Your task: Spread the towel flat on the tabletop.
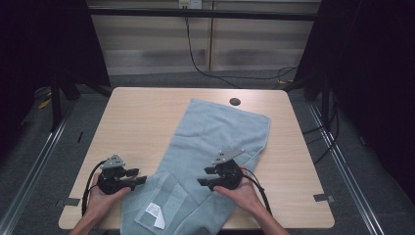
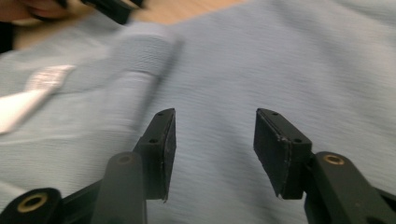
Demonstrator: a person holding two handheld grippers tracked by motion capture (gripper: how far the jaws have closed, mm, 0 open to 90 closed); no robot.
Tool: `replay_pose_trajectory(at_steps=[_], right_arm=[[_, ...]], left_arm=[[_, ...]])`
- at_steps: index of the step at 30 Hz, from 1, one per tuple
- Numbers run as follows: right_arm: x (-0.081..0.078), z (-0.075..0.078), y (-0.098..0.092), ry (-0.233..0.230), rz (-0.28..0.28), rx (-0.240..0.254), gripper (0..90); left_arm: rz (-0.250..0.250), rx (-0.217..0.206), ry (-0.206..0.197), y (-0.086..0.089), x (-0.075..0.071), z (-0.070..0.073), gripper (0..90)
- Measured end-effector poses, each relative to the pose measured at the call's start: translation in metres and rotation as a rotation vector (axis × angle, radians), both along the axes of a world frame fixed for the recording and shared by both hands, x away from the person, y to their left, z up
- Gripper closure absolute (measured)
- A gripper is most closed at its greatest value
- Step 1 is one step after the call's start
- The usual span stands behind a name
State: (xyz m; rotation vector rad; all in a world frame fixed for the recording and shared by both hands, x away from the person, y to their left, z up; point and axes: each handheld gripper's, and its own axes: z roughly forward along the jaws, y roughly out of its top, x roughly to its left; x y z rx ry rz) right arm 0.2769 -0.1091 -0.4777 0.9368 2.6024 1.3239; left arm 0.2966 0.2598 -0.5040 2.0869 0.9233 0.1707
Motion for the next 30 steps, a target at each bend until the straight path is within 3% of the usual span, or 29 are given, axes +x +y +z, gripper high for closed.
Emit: replay_pose_trajectory(at_steps=[5, 8, 10, 12, 14, 16, 19, 21, 24, 26, 30], right_arm=[[-0.005, -0.002, 0.029, 0.044, 0.09, 0.051, 48.9], [-0.01, -0.005, 0.045, 0.048, 0.129, 0.032, 48.3], [-0.019, -0.004, 0.05, 0.041, 0.167, 0.029, 50.9], [-0.028, -0.001, 0.053, 0.021, 0.204, 0.024, 59.3], [-0.034, -0.001, 0.055, 0.007, 0.242, 0.02, 59.7], [-0.036, -0.005, 0.058, 0.037, 0.265, 0.008, 55.3], [-0.037, -0.015, 0.063, 0.033, 0.252, -0.05, 48.5], [-0.041, -0.021, 0.066, 0.003, 0.232, -0.048, 49.3], [-0.046, -0.022, 0.069, -0.075, 0.228, -0.093, 60.6], [-0.046, -0.02, 0.068, -0.072, 0.198, -0.098, 78.4], [-0.043, -0.017, 0.066, -0.039, 0.161, -0.065, 85.3]], left_arm=[[-0.086, 0.056, -0.052, -0.013, -0.006, 0.0, 74.8], [-0.104, 0.046, -0.031, -0.014, -0.006, 0.001, 84.7], [-0.106, 0.045, -0.029, -0.013, -0.005, 0.001, 86.8], [-0.098, 0.034, -0.02, -0.012, -0.002, 0.0, 87.1], [-0.079, 0.02, -0.005, -0.012, 0.001, 0.0, 87.2], [-0.068, 0.016, -0.003, -0.012, 0.003, -0.001, 87.2], [-0.057, 0.019, -0.004, -0.013, 0.005, -0.001, 87.3], [-0.054, 0.016, -0.002, -0.013, 0.005, -0.001, 87.3], [-0.05, 0.012, 0.0, -0.013, 0.006, -0.001, 87.3], [-0.052, 0.018, -0.003, -0.012, 0.006, -0.001, 87.4], [-0.049, 0.021, -0.004, -0.01, 0.006, 0.0, 87.6]])
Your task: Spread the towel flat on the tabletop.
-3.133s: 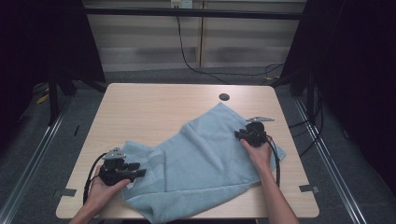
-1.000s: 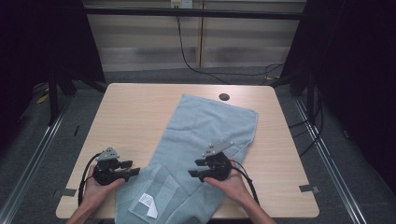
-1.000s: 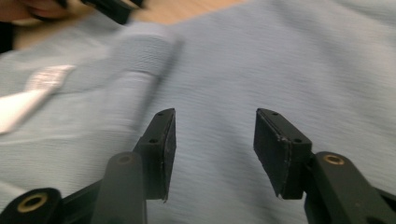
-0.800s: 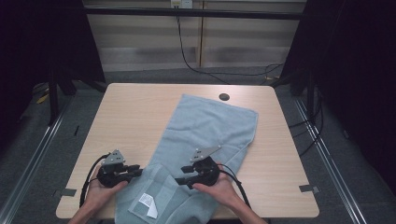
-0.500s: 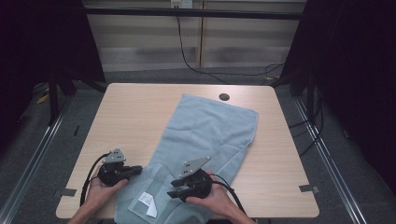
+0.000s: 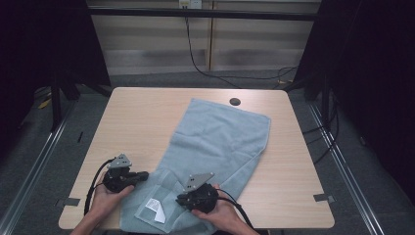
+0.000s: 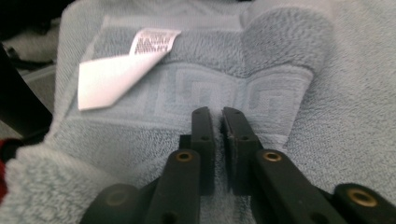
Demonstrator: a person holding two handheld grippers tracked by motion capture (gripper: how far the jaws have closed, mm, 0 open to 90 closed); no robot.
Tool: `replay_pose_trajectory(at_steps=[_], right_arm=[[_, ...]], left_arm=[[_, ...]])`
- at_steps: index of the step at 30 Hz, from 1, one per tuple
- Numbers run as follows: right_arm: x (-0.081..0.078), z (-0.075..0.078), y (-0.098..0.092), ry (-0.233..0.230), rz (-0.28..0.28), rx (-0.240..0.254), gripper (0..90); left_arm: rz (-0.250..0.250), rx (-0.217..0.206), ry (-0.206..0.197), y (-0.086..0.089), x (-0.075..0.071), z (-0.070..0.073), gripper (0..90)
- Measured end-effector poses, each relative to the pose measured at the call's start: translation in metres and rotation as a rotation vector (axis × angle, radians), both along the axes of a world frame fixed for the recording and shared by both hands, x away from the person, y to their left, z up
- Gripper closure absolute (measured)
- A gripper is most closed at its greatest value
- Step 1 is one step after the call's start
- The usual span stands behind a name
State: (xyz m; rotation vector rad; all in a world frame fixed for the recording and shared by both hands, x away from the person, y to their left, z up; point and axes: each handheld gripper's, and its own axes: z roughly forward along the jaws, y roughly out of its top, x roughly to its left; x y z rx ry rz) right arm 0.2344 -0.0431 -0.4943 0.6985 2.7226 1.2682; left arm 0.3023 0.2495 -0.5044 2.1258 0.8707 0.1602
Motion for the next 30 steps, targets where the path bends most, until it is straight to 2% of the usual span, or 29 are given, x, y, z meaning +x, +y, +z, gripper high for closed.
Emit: replay_pose_trajectory(at_steps=[2, 6, 9, 11, 15, 16, 17, 19, 21, 23, 24, 27, 30], right_arm=[[0.005, 0.003, -0.01, 0.061, -0.015, 0.084, 86.5], [0.016, 0.015, -0.038, 0.07, -0.108, 0.16, 86.8], [0.025, 0.019, -0.063, 0.102, -0.183, 0.215, 86.9], [0.026, 0.017, -0.074, 0.093, -0.201, 0.183, 86.6], [0.028, 0.005, -0.089, 0.119, -0.239, 0.122, 84.9], [0.029, 0.004, -0.092, 0.113, -0.261, 0.106, 88.5], [0.029, 0.003, -0.097, 0.103, -0.302, 0.075, 88.3], [0.033, 0.003, -0.111, 0.1, -0.361, 0.063, 90.0], [0.033, 0.009, -0.117, 0.08, -0.363, 0.097, 86.7], [0.033, 0.02, -0.113, 0.081, -0.317, 0.175, 79.3], [0.034, 0.026, -0.106, 0.09, -0.286, 0.198, 77.6], [0.035, 0.039, -0.073, 0.069, -0.193, 0.181, 67.5], [0.04, 0.046, -0.037, 0.064, -0.101, 0.165, 62.9]], left_arm=[[-0.001, 0.0, -0.002, 0.0, 0.0, 0.0, 87.7], [-0.001, 0.0, -0.003, 0.0, 0.0, 0.0, 87.6], [-0.002, 0.001, -0.005, 0.0, 0.0, 0.0, 87.7], [-0.009, -0.005, 0.001, -0.002, 0.0, 0.0, 87.6], [-0.022, 0.012, -0.012, -0.007, -0.003, 0.0, 87.7], [-0.023, 0.015, -0.014, -0.007, -0.003, 0.0, 87.7], [-0.021, 0.013, -0.011, -0.007, -0.003, 0.0, 87.6], [-0.016, 0.005, -0.007, -0.005, -0.002, 0.0, 87.6], [-0.016, 0.0, -0.002, -0.005, -0.001, 0.0, 87.5], [-0.017, -0.003, 0.001, -0.005, -0.001, 0.0, 87.5], [-0.015, -0.006, 0.002, -0.005, -0.001, 0.0, 87.4], [-0.014, -0.006, 0.003, -0.005, -0.001, 0.0, 87.3], [-0.016, -0.021, 0.016, -0.003, 0.001, -0.001, 87.2]])
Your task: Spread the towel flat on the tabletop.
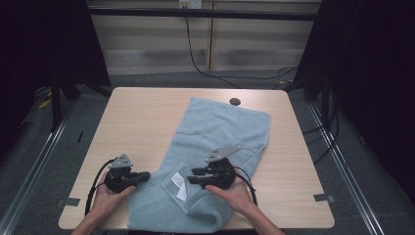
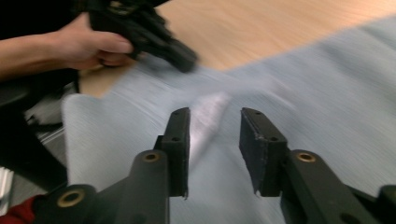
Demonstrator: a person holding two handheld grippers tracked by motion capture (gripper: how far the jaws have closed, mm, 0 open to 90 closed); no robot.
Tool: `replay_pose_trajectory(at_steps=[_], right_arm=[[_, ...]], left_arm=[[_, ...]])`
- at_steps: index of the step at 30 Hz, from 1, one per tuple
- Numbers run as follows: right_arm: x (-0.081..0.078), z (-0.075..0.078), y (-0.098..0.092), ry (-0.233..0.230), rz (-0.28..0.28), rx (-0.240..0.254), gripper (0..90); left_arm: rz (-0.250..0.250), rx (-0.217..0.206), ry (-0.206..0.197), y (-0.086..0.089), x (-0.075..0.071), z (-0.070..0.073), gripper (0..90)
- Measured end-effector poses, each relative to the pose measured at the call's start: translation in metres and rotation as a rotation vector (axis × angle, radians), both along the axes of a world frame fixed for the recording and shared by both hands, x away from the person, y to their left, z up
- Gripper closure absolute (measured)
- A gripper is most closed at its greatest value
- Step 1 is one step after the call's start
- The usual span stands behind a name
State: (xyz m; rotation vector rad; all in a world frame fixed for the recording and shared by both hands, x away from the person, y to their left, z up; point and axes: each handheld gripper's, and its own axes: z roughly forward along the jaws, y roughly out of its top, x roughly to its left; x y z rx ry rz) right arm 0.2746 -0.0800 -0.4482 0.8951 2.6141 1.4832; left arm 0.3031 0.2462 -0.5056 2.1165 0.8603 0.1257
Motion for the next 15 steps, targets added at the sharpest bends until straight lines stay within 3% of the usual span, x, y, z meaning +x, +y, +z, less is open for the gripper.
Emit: replay_pose_trajectory(at_steps=[2, 3, 5, 9, 10, 12, 15], right_arm=[[0.005, 0.001, 0.019, 0.005, 0.044, -0.004, 59.8], [0.011, -0.002, 0.032, 0.031, 0.09, -0.022, 57.4], [0.018, -0.013, 0.047, 0.015, 0.082, -0.088, 50.0], [0.026, -0.046, 0.061, 0.062, 0.071, -0.175, 38.6], [0.023, -0.049, 0.06, 0.025, 0.072, -0.157, 37.7], [0.02, -0.05, 0.06, 0.006, 0.071, -0.157, 37.4], [0.015, -0.05, 0.063, -0.049, 0.093, -0.205, 39.2]], left_arm=[[0.002, -0.006, 0.001, 0.001, 0.001, -0.001, 87.0], [0.001, -0.006, -0.002, 0.0, 0.001, -0.001, 86.8], [-0.003, -0.002, -0.003, 0.0, 0.0, 0.0, 86.7], [-0.002, -0.007, -0.003, 0.001, 0.001, -0.001, 86.7], [-0.001, -0.009, -0.001, 0.001, 0.001, -0.001, 86.7], [0.003, -0.011, 0.002, 0.001, 0.001, -0.001, 86.7], [0.009, -0.005, -0.006, 0.0, 0.001, -0.001, 86.7]])
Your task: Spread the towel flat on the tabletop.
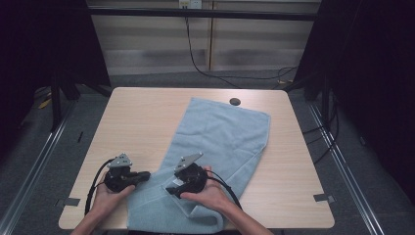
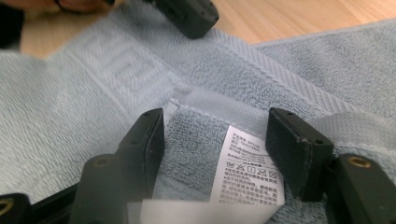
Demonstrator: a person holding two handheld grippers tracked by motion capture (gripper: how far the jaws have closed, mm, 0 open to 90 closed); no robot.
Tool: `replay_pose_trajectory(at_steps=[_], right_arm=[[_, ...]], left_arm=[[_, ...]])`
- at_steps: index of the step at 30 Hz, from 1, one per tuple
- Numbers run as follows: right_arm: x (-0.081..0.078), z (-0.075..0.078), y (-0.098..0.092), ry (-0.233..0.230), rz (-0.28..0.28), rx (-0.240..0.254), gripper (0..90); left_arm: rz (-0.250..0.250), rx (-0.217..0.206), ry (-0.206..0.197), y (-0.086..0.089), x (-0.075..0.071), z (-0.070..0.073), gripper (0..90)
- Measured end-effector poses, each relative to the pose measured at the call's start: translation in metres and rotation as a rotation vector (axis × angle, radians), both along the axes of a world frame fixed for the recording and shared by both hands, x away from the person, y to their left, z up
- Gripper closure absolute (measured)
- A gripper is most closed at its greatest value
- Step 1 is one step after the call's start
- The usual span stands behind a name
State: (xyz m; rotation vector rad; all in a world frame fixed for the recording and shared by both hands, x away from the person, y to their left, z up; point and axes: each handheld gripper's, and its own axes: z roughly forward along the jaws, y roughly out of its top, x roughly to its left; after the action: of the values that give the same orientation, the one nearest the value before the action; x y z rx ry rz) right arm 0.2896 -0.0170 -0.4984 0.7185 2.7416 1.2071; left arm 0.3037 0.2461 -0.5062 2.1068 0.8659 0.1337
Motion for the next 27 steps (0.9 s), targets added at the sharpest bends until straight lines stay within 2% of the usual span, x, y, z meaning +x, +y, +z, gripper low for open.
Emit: replay_pose_trajectory(at_steps=[1, 2, 4, 5, 8, 10, 12, 16, 19, 21, 24, 25, 27], right_arm=[[-0.001, 0.001, 0.001, -0.028, 0.005, -0.036, 48.4], [-0.003, 0.002, 0.002, -0.063, 0.005, -0.063, 52.6], [-0.002, 0.004, -0.001, -0.062, -0.005, -0.066, 68.0], [-0.002, 0.004, -0.004, -0.052, -0.012, -0.049, 76.1], [-0.004, 0.007, -0.016, -0.016, -0.035, 0.037, 84.5], [-0.006, 0.015, -0.03, -0.004, -0.059, 0.103, 85.4], [-0.009, 0.026, -0.049, -0.014, -0.102, 0.156, 86.1], [-0.017, 0.049, -0.098, -0.015, -0.183, 0.285, 86.4], [-0.027, 0.062, -0.134, -0.025, -0.236, 0.358, 86.6], [-0.032, 0.064, -0.148, -0.037, -0.256, 0.346, 86.6], [-0.036, 0.057, -0.164, -0.025, -0.297, 0.346, 86.6], [-0.037, 0.055, -0.169, -0.022, -0.309, 0.341, 86.6], [-0.038, 0.05, -0.177, -0.014, -0.328, 0.337, 86.6]], left_arm=[[-0.001, 0.0, 0.002, 0.0, 0.0, 0.0, 86.6], [0.0, 0.0, 0.002, 0.0, 0.0, 0.0, 86.6], [-0.002, 0.005, 0.0, 0.0, -0.001, 0.0, 86.6], [-0.003, 0.008, -0.001, 0.0, -0.001, 0.0, 86.6], [-0.007, 0.002, 0.001, 0.001, 0.0, 0.0, 86.6], [-0.004, 0.005, 0.001, 0.001, -0.001, 0.001, 86.7], [-0.001, 0.007, -0.001, 0.002, -0.002, 0.001, 86.7], [0.001, 0.019, 0.001, 0.001, -0.004, 0.002, 86.7], [-0.032, -0.036, -0.006, -0.002, -0.007, 0.006, 86.5], [-0.057, -0.063, -0.031, -0.007, -0.012, 0.014, 86.0], [-0.085, -0.098, -0.049, -0.01, -0.02, 0.024, 80.8], [-0.085, -0.094, -0.045, -0.009, -0.021, 0.024, 77.8], [-0.064, -0.078, -0.038, -0.007, -0.02, 0.019, 65.0]])
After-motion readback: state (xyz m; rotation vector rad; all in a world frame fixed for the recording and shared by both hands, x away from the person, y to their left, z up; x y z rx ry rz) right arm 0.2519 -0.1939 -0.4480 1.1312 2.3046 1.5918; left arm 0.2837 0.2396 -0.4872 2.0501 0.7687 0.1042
